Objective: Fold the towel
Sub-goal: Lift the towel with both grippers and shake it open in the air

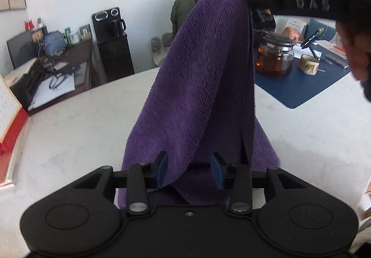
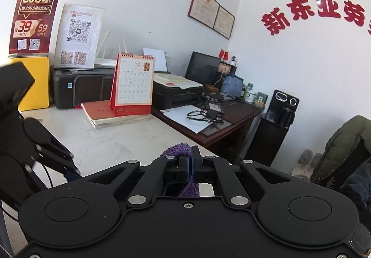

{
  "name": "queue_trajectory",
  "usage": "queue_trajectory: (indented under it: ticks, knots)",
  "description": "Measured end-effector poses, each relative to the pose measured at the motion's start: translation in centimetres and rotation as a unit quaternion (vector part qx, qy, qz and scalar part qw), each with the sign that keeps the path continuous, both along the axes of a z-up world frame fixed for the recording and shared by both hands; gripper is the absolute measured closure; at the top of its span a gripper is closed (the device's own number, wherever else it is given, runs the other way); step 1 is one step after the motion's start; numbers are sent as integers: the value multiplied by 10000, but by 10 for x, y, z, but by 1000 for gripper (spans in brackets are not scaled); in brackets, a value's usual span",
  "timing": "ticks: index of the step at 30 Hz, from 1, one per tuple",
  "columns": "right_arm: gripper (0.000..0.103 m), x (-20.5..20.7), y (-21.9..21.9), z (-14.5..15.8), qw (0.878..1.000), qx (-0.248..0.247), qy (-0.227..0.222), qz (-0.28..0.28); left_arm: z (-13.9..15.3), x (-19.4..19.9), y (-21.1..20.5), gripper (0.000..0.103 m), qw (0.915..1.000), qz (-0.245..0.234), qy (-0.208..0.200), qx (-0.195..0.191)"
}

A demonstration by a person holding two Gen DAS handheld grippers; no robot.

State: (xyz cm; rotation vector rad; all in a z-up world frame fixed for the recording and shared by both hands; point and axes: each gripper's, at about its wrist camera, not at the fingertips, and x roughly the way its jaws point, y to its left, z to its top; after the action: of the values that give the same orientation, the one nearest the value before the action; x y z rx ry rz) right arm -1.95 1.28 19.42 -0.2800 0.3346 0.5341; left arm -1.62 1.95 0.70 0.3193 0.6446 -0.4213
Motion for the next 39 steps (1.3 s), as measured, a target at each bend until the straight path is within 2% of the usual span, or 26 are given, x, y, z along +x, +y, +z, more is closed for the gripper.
queue_trajectory:
  ticks: [5, 6, 7, 10, 14, 18, 21, 25, 30, 32, 33, 35, 38, 39]
  knots:
    - [101, -14, 7, 10, 10000, -58, 3, -37, -33, 20, 8, 66, 9999, -12, 123, 4]
    - [101, -16, 8, 13, 10000, -40, -6, -52, -40, 24, 9, 73, 9999, -14, 147, 5]
    - [101, -19, 8, 16, 10000, -17, -20, -71, -45, 28, 12, 86, 9998, -4, 202, -49]
    - [101, -22, 10, 21, 9999, -20, -82, -148, -44, 38, 24, 97, 9979, 133, 473, -423]
    - [101, -24, 5, 27, 9993, -69, -220, -288, 3, 33, 55, 99, 9936, 72, 415, -1052]
    - [101, -35, -8, 46, 9978, 51, -585, -324, 55, 25, 87, 99, 9845, -26, 324, -1721]
    - [101, -52, -23, 72, 9944, 197, -1003, -267, 98, 11, 104, 99, 9782, -194, 143, -2064]
    - [101, -67, -44, 105, 9902, 539, -1285, -84, 150, -1, 130, 98, 9636, -556, 68, -2614]
    - [101, -61, -61, 130, 9901, 591, -1245, 276, 168, 8, 149, 98, 9490, -620, 326, -3073]
    - [101, -44, -66, 133, 9918, 641, -966, 546, 158, 22, 153, 98, 9454, -503, 591, -3165]
    - [101, -38, -68, 132, 9921, 658, -871, 622, 148, 33, 154, 98, 9446, -403, 783, -3161]
    - [101, -6, -70, 117, 9940, 655, -383, 793, 118, 62, 154, 98, 9440, -127, 1298, -3030]
    - [101, 53, -65, 71, 9930, 579, 483, 910, 63, 101, 152, 95, 9447, 387, 1966, -2597]
    - [101, 73, -61, 52, 9921, 493, 695, 918, 43, 114, 152, 89, 9443, 548, 2158, -2423]
